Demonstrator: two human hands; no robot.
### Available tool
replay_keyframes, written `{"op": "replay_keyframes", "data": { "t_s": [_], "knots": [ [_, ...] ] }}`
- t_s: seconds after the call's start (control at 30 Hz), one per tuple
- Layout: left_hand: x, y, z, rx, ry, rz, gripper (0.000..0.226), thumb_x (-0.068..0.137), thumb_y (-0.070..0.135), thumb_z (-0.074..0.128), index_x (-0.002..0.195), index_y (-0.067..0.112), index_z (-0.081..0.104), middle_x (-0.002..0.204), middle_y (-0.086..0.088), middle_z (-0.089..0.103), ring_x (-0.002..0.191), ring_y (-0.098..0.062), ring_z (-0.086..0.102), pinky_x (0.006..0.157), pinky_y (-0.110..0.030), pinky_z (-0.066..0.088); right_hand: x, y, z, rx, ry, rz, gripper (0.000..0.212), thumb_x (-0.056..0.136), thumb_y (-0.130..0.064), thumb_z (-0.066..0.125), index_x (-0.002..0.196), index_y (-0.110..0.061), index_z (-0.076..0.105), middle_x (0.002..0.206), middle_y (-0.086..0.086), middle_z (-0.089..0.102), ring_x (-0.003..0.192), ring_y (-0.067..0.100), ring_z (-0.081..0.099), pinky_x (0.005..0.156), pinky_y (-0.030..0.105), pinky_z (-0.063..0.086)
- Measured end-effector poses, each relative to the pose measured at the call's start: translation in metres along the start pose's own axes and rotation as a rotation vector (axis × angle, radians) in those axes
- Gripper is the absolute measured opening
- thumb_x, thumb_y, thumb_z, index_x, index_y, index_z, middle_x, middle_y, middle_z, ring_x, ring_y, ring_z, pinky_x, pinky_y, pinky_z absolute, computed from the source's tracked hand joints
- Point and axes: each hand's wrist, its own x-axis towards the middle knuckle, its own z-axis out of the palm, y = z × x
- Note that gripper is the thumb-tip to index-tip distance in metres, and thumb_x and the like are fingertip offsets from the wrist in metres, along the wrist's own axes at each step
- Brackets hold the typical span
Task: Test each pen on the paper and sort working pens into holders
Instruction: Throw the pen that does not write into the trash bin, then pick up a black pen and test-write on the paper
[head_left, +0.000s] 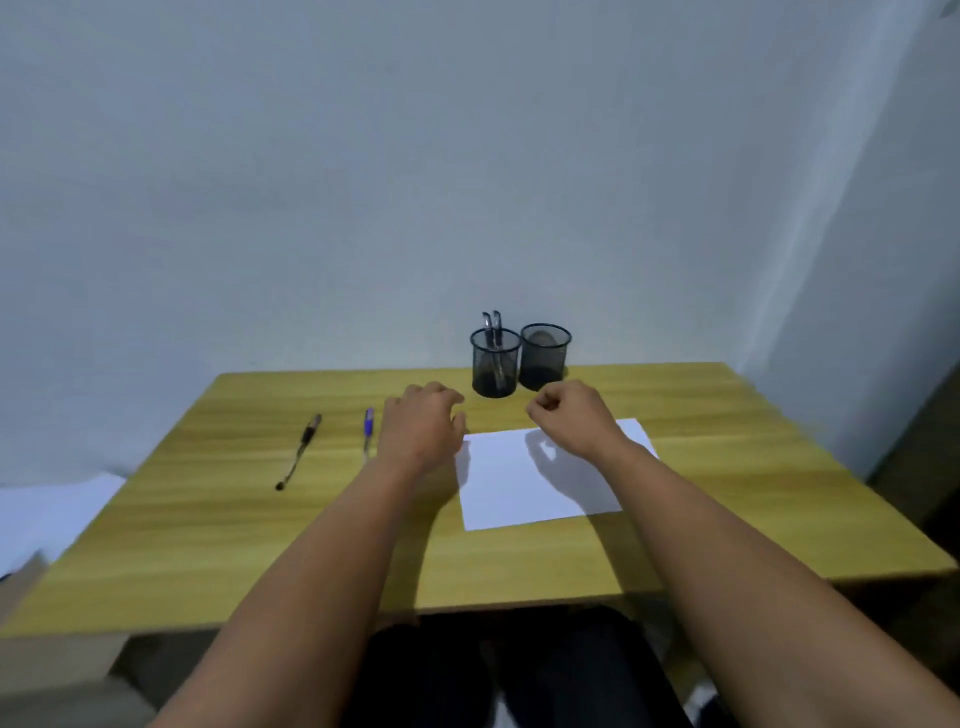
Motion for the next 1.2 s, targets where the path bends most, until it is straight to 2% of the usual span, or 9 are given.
{"op": "replay_keyframes", "data": {
  "t_s": [0.07, 0.23, 0.4, 0.57, 0.7, 0.83, 0.97, 1.13, 1.2],
  "knots": [
    [-0.005, -0.048, -0.006, 0.020, 0.015, -0.086, 0.035, 0.097, 0.035, 0.053, 0.130, 0.030, 0.064, 0.136, 0.006, 0.060, 0.124, -0.025, 0.052, 0.096, -0.044, 0.043, 0.015, -0.025, 0.035, 0.000, -0.060, -0.050, 0.022, 0.095, -0.022, 0.068, 0.076, -0.011, 0.072, 0.071, -0.001, 0.068, 0.072, 0.018, 0.063, 0.074, 0.037, 0.055],
    [-0.017, -0.156, -0.010, -0.017, 0.022, -0.233, 0.032, 0.096, 0.029, 0.056, 0.126, 0.027, 0.067, 0.135, 0.004, 0.061, 0.121, -0.025, 0.056, 0.092, -0.041, 0.050, 0.036, -0.089, 0.117, 0.010, -0.218, -0.146, 0.017, 0.094, -0.028, 0.067, 0.091, -0.017, 0.080, 0.090, 0.001, 0.078, 0.087, 0.022, 0.072, 0.083, 0.042, 0.061],
    [-0.013, -0.223, -0.006, -0.113, -0.087, -0.193, 0.044, 0.088, 0.014, 0.063, 0.128, 0.032, 0.069, 0.144, 0.006, 0.058, 0.131, -0.021, 0.056, 0.100, -0.037, 0.050, 0.044, -0.131, 0.176, -0.010, -0.321, -0.232, 0.016, 0.092, -0.026, 0.063, 0.088, -0.020, 0.078, 0.088, -0.003, 0.078, 0.085, 0.020, 0.074, 0.081, 0.042, 0.062],
    [-0.003, -0.235, -0.002, -0.116, -0.099, -0.110, 0.037, 0.090, 0.019, 0.066, 0.126, 0.027, 0.071, 0.132, 0.001, 0.063, 0.120, -0.024, 0.059, 0.096, -0.041, 0.052, 0.053, -0.148, 0.201, -0.050, -0.362, -0.204, 0.019, 0.092, -0.038, 0.070, 0.088, -0.021, 0.079, 0.090, -0.004, 0.078, 0.085, 0.019, 0.073, 0.080, 0.039, 0.063],
    [-0.001, -0.238, -0.001, -0.094, -0.109, -0.097, 0.034, 0.094, 0.030, 0.064, 0.128, 0.031, 0.068, 0.126, 0.003, 0.062, 0.114, -0.022, 0.058, 0.090, -0.042, 0.053, 0.052, -0.160, 0.210, -0.175, -0.387, -0.199, 0.039, 0.085, -0.057, 0.072, 0.083, -0.018, 0.072, 0.087, 0.001, 0.074, 0.086, 0.024, 0.070, 0.074, 0.037, 0.060],
    [-0.004, -0.244, -0.003, -0.070, -0.101, -0.087, 0.033, 0.095, 0.033, 0.064, 0.128, 0.032, 0.068, 0.124, 0.003, 0.062, 0.109, -0.020, 0.060, 0.085, -0.040, 0.054, 0.048, -0.170, 0.216, -0.257, -0.442, -0.198, 0.036, 0.083, -0.049, 0.073, 0.091, -0.015, 0.066, 0.092, 0.003, 0.070, 0.088, 0.027, 0.067, 0.065, 0.032, 0.048],
    [-0.008, -0.246, -0.003, -0.051, -0.085, -0.078, 0.033, 0.096, 0.033, 0.063, 0.129, 0.031, 0.067, 0.124, 0.004, 0.061, 0.109, -0.020, 0.060, 0.084, -0.038, 0.053, 0.045, -0.175, 0.220, -0.304, -0.423, -0.193, 0.029, 0.084, -0.035, 0.074, 0.079, -0.015, 0.053, 0.079, 0.001, 0.061, 0.082, 0.027, 0.065, 0.056, 0.030, 0.041],
    [-0.012, -0.241, -0.003, -0.034, -0.051, -0.072, 0.031, 0.095, 0.033, 0.064, 0.126, 0.029, 0.067, 0.126, 0.005, 0.059, 0.110, -0.021, 0.059, 0.084, -0.040, 0.054, 0.046, -0.177, 0.209, -0.225, -0.366, -0.139, 0.036, 0.087, -0.045, 0.073, 0.079, -0.015, 0.055, 0.080, 0.001, 0.062, 0.080, 0.026, 0.064, 0.061, 0.033, 0.044],
    [-0.015, -0.235, -0.004, -0.050, -0.035, -0.085, 0.026, 0.094, 0.034, 0.065, 0.119, 0.031, 0.069, 0.120, 0.007, 0.062, 0.106, -0.020, 0.061, 0.082, -0.041, 0.054, 0.051, -0.172, 0.195, -0.115, -0.330, -0.068, 0.042, 0.084, -0.049, 0.075, 0.078, -0.008, 0.066, 0.076, 0.004, 0.069, 0.071, 0.026, 0.065, 0.058, 0.032, 0.047]
  ]
}}
